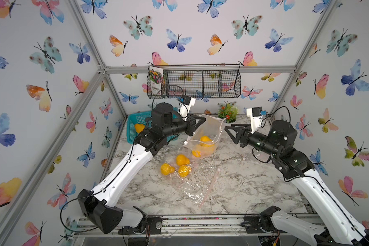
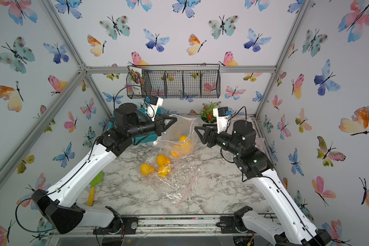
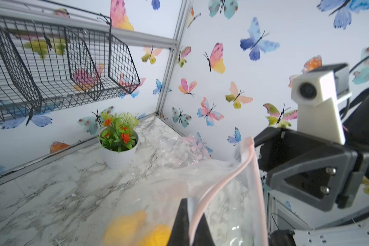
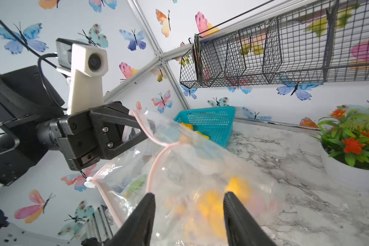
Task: Open the zip-top bag and take out the pear
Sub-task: Open the zipper of the food storage bag at the center of the board.
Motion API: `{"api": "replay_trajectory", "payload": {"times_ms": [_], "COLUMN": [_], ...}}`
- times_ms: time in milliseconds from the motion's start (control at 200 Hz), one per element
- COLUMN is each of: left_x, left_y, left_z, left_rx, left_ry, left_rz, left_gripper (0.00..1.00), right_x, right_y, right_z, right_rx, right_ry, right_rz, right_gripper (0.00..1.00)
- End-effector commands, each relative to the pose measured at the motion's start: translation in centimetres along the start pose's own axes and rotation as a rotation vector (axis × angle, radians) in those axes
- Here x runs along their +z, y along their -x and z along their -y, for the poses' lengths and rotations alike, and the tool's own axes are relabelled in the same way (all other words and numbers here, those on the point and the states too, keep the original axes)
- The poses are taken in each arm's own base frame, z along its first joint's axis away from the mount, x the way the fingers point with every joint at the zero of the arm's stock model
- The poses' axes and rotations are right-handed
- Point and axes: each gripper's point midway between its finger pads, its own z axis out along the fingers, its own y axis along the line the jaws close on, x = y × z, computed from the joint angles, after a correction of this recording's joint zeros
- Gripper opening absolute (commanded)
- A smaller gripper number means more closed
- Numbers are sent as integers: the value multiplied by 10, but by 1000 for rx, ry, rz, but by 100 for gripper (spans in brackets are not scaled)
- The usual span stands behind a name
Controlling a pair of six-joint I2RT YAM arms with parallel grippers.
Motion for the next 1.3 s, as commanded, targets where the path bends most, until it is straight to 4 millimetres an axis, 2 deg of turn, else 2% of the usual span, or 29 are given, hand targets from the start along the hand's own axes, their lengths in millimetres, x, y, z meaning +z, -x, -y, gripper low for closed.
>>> {"api": "replay_trajectory", "payload": {"times_ms": [0, 85, 225, 410, 596, 851, 966, 1016, 1126, 1226, 1296], "left_x": [23, 40, 67, 101, 119, 132, 134, 132, 120, 109, 102], "left_y": [-5, -30, -76, -126, -152, -162, -158, -156, -143, -128, -114], "left_z": [-3, -3, -5, -12, -10, 10, 18, 16, -4, -23, -32], "left_rx": [-39, -82, -155, -242, -269, -272, -251, -230, -195, -174, -146], "left_ry": [104, 115, 116, 104, 88, 28, 8, 31, 110, 160, 197], "left_rz": [33, 23, 2, -69, -120, -139, -141, -140, -120, -101, -87], "left_gripper": [0, 0, 0, 0, 0, 0, 0, 0, 0, 0, 0], "right_x": [-4, 1, 5, -2, -4, 12, 6, -4, -25, -39, -44], "right_y": [1, -11, -46, -107, -155, -203, -218, -217, -211, -208, -207], "right_z": [15, 34, 71, 124, 139, 140, 147, 150, 155, 154, 152], "right_rx": [138, 217, 310, 391, 512, 606, 597, 580, 525, 488, 465], "right_ry": [-98, -199, -361, -588, -621, -538, -577, -616, -679, -709, -715], "right_rz": [16, -44, -99, -160, -210, -286, -314, -316, -289, -296, -315], "right_gripper": [61, 67, 71, 75, 76, 76, 72, 69, 66, 58, 47]}}
